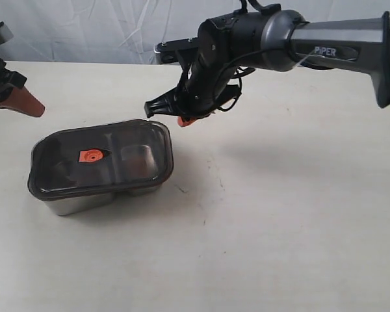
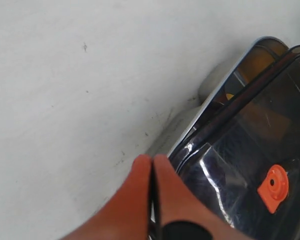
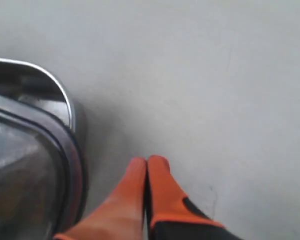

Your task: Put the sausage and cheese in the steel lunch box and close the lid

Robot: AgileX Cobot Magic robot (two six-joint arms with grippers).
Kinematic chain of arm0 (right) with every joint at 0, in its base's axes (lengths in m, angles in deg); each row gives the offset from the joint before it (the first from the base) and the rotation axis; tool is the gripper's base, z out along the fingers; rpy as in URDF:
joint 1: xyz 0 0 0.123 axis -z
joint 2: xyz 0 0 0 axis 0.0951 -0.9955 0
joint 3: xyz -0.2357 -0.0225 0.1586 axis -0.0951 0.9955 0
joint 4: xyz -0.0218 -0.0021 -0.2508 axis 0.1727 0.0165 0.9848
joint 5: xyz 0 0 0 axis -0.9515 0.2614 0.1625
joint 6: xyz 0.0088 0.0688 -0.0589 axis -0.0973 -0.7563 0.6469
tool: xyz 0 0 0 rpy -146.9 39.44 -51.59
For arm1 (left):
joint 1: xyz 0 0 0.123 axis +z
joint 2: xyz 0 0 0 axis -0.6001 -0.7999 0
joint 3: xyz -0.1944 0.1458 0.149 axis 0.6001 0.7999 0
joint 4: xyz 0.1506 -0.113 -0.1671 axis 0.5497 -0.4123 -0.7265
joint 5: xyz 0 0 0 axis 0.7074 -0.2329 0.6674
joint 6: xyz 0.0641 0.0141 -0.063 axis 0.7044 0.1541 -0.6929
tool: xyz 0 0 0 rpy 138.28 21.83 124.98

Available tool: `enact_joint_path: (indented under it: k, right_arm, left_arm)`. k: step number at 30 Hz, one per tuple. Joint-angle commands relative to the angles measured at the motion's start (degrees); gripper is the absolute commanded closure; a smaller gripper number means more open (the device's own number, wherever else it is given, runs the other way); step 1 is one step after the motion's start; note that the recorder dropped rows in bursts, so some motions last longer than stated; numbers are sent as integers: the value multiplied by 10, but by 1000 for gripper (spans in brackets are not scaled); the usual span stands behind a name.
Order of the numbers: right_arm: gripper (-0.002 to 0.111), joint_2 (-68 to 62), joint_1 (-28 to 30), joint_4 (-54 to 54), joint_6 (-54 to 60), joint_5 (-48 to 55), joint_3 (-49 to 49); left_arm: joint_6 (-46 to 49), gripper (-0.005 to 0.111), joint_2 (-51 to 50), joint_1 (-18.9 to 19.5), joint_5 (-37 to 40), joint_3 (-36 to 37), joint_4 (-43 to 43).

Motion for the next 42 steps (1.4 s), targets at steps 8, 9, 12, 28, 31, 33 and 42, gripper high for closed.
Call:
enact_joint_path:
  k: [8,9,12,28,31,33,42]
  right_arm:
    - [108,-46,3,9,16,82,-76]
    - [108,-46,3,6,16,86,-76]
    - [108,-46,2,-2,16,98,-79]
    - [108,-46,-13,-49,45,52,-91]
    - [108,-46,-13,-49,45,27,-92]
    - [108,-46,-13,-47,47,18,-96]
    - [108,-46,-14,-58,65,-5,-96]
  left_arm:
    - [-7,106,5,4,-6,-3,6]
    - [-7,106,5,4,-6,-3,6]
    - [-8,106,5,4,-7,-3,7]
    - [-8,106,5,4,-10,-3,7]
    - [-8,106,5,4,-10,-3,7]
    - [-8,106,5,4,-10,-3,7]
    - [-12,106,5,15,-22,-3,6]
